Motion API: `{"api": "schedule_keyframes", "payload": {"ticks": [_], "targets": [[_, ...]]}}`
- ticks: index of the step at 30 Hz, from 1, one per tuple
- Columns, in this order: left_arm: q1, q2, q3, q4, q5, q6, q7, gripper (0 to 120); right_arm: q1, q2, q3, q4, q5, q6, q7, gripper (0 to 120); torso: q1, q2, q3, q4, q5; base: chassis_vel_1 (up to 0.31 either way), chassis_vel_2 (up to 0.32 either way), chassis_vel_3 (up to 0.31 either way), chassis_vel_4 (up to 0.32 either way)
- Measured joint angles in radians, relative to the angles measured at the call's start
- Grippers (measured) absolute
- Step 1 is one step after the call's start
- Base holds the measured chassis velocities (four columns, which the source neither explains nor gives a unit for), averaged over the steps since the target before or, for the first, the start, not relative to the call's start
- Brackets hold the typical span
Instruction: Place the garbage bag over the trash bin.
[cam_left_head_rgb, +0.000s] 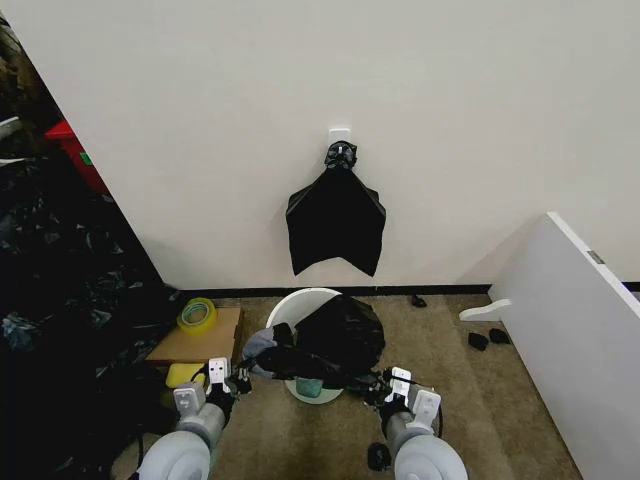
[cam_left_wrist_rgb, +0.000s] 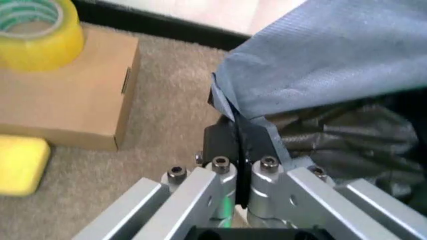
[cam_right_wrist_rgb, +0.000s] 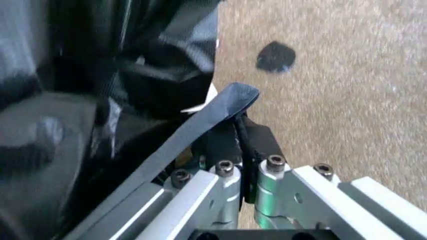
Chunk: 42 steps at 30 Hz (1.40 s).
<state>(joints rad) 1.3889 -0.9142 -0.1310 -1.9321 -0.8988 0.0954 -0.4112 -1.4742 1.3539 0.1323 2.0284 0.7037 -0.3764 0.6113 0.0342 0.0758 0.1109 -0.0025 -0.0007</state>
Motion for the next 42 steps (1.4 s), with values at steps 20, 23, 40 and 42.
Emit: {"api": "schedule_keyframes", "payload": {"ticks": [20,23,40,42], "targets": [[0.011,0.014,0.009,0.04,0.242,0.009,0.016,0,-0.013,-0.014,-0.009,-0.067,-0.216,0.009,-0.075,0,0.0,0.0,0.0,-0.0001,0.0001,0.0,0.0,0.0,0.0],[-0.001,0.008,0.006,0.044,0.224,0.006,0.006,0,-0.005,-0.001,-0.004,-0.074,-0.205,0.028,-0.069,0,0.0,0.0,0.0,0.0,0.0,0.0,0.0,0.0,0.0],[0.173,0.054,-0.068,-0.074,0.196,-0.037,0.055,55,-0.202,-0.108,-0.009,0.071,-0.302,0.138,-0.161,53,0.0,0.0,0.0,0.0,0.0,0.0,0.0,0.0,0.0],[0.189,0.06,-0.082,-0.074,0.196,-0.058,0.067,59,-0.216,-0.113,-0.009,0.074,-0.318,0.152,-0.175,58,0.0,0.0,0.0,-0.0001,0.0,0.0,0.0,0.0,0.0]]}}
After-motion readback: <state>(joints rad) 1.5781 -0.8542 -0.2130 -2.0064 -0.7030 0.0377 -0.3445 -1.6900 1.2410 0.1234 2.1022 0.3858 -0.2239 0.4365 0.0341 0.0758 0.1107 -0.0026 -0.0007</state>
